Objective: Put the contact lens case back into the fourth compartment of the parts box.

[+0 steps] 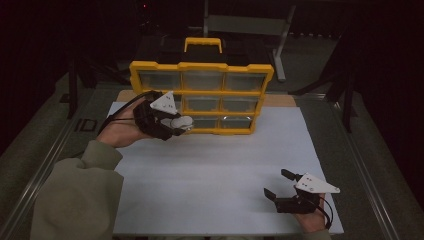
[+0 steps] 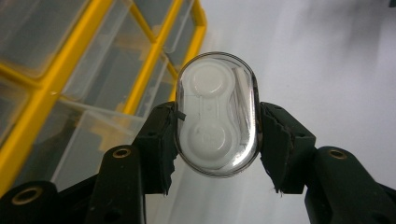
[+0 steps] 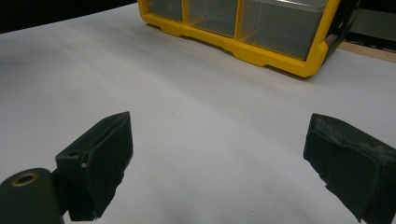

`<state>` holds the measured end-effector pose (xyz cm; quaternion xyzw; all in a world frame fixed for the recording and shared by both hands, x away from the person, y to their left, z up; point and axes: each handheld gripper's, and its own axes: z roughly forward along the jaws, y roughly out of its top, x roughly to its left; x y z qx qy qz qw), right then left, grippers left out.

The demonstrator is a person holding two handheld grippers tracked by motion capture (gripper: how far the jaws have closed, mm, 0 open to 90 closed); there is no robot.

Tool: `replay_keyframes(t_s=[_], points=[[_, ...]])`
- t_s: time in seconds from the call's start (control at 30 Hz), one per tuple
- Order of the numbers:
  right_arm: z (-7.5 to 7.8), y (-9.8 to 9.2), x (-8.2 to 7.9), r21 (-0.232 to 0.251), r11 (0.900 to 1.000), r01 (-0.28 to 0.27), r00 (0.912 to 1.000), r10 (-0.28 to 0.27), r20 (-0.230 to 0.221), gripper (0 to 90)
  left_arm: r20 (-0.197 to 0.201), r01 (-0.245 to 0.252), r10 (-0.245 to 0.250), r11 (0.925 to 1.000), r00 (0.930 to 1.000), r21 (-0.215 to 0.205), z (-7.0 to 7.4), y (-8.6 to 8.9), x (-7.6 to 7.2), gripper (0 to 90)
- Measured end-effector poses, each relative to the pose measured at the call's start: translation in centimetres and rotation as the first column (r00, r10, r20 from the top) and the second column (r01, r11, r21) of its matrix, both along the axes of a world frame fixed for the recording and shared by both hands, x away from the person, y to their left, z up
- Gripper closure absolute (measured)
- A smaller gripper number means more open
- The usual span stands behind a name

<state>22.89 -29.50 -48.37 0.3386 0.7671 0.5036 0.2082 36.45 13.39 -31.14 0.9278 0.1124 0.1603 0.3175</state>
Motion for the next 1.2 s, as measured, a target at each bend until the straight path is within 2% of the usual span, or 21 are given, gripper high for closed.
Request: replay_keyframes(t_s=[0.27, 0.4, 0.67, 1.2], points=[[0.0, 0.0, 0.0, 0.002, 1.0, 0.0, 1.0, 0.0, 0.001, 7.9, 0.004, -0.043, 0.043, 0.999, 0.9991, -0.012, 0.7, 1.0, 0.9, 49.3], [0.0, 0.0, 0.0, 0.002, 1.0, -0.001, 1.0, 0.001, 0.0, 7.9, 0.002, -0.081, 0.081, 0.9967, 0.9967, -0.01, 1.0, 2.0, 1.6, 49.3], [0.0, 0.0, 0.0, 0.001, 1.0, 0.0, 1.0, 0.0, -0.002, 7.9, -0.008, -0.123, 0.123, 0.9923, 0.9923, -0.006, 1.0, 3.0, 2.4, 49.3], [0.0, 0.0, 0.0, 0.003, 1.0, -0.002, 1.0, 0.002, -0.003, 7.9, -0.048, -0.171, 0.173, 0.9844, 0.9837, 0.04, 0.5, 3.4, 4.0, 49.3]])
